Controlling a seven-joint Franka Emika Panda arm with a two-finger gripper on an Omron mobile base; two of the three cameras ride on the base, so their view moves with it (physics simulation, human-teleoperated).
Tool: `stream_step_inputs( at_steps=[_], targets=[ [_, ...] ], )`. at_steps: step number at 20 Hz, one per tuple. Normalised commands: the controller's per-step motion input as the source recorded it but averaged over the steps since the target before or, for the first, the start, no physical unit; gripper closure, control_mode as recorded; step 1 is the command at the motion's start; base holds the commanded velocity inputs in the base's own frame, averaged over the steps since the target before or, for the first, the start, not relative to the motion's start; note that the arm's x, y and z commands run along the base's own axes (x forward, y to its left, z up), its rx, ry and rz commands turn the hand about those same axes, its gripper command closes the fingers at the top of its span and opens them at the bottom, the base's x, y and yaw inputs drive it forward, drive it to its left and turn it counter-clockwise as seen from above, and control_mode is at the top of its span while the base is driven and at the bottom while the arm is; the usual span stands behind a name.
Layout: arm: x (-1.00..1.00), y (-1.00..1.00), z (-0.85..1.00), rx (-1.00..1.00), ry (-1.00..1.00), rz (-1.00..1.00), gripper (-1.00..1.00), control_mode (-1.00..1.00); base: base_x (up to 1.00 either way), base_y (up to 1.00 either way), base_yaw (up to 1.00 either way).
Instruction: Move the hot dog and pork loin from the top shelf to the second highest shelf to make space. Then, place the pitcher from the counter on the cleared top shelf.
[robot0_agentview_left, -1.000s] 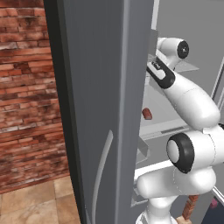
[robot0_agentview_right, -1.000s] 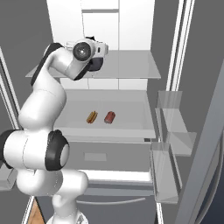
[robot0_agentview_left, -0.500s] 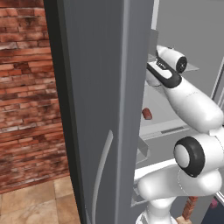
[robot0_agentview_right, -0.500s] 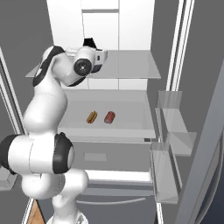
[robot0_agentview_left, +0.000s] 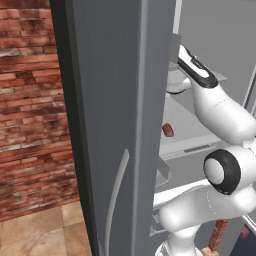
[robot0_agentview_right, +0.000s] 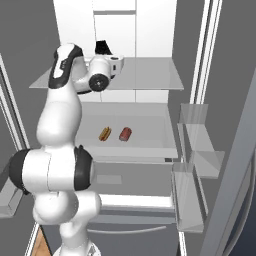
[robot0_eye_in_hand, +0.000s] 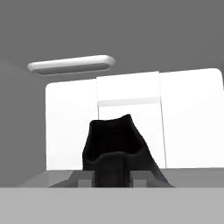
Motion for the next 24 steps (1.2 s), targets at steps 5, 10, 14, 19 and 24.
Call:
stream_step_inputs(
  at_steps=[5,10,14,19,24],
  targets=[
    [0.15,0.0,0.0,0.0,-0.04,0.0,-1.0,-1.0,0.0,0.0,0.0],
    [0.01,0.0,0.0,0.0,-0.01,0.0,-1.0,-1.0,0.0,0.0,0.0],
    [0.0,0.0,0.0,-0.02,0.0,0.0,-1.0,-1.0,0.0,0.0,0.0],
    [-0.04,-0.1,0.21,-0.05,0.0,0.0,-1.0,-1.0,0.0,0.0,0.0],
    [-0.08,-0.31,0.56,-0.03,0.0,0.0,-1.0,-1.0,0.0,0.0,0.0]
  ],
)
